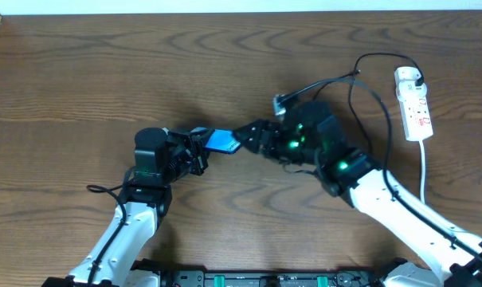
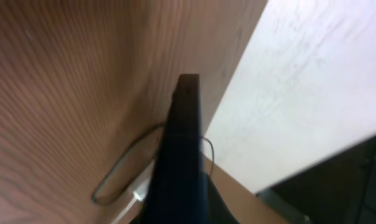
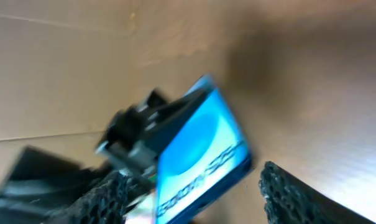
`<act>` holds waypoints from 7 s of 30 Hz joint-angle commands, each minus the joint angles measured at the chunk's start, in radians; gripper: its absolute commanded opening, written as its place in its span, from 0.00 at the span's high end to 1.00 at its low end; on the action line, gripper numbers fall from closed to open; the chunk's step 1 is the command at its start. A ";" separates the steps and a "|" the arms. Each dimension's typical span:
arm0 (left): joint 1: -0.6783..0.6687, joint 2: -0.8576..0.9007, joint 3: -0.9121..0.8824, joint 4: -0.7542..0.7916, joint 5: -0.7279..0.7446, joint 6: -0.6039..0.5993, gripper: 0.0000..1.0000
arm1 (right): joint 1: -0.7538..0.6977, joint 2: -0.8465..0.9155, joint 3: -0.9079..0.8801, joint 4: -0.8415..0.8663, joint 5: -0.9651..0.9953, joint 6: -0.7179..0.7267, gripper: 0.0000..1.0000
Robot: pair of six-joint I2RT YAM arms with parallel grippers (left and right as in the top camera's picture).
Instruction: Plug charger to phone and switch on socket
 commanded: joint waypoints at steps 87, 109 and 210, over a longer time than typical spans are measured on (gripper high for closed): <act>-0.084 0.498 0.350 0.295 0.760 0.441 0.92 | -0.296 0.810 0.621 -0.299 0.620 -0.315 0.99; -0.084 0.498 0.350 0.294 0.764 0.440 0.92 | -0.285 0.721 0.589 -0.962 0.623 -0.472 0.28; -0.112 0.499 0.350 0.756 0.662 0.473 0.93 | 0.087 -0.291 -0.029 -0.626 0.007 -0.670 0.99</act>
